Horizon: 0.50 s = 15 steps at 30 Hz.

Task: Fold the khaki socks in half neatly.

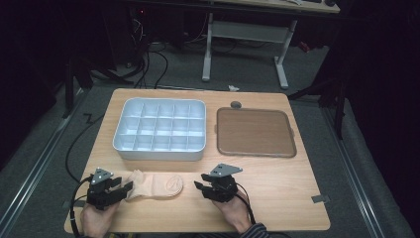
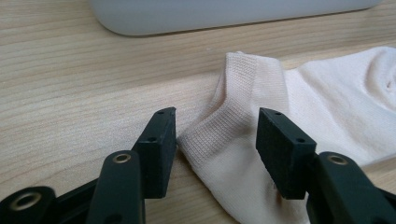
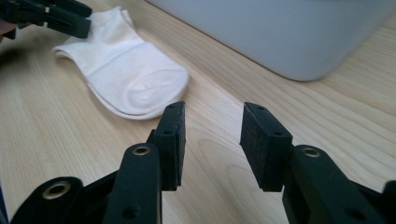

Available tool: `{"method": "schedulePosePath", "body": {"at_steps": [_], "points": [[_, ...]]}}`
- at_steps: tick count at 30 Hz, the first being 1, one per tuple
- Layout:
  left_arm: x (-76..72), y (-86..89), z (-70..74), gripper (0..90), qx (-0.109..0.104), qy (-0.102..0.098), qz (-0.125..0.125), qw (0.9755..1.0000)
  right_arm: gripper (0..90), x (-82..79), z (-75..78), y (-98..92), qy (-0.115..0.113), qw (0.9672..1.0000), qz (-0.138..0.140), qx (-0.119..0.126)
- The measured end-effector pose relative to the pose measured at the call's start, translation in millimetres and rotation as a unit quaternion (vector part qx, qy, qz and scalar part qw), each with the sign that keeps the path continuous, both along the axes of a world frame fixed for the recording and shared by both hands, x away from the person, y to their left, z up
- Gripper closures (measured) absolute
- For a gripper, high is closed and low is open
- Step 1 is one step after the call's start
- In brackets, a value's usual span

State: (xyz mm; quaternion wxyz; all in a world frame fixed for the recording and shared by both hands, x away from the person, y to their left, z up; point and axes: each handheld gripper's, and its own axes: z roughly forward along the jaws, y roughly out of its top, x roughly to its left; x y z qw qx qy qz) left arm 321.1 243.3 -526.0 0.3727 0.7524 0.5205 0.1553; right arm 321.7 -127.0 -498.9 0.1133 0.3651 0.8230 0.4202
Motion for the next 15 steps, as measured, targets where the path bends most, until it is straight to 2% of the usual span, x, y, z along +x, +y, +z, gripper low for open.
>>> {"method": "schedulePosePath", "body": {"at_steps": [3,7,15], "points": [[0.1,-1.3,-0.1,49.0,0.003,-0.002,-0.003,1.0,60.2,2.4,-1.5,12.7,0.002,0.9999,0.013,-0.005],[-1.0,-6.3,0.5,50.5,0.02,-0.011,-0.009,0.9997,59.5,6.5,-1.5,27.6,0.006,0.9997,0.021,-0.011],[0.7,-10.3,0.5,51.5,0.021,-0.008,-0.018,0.9996,58.5,14.3,-6.3,49.7,0.01,0.9994,0.028,-0.018]]}}
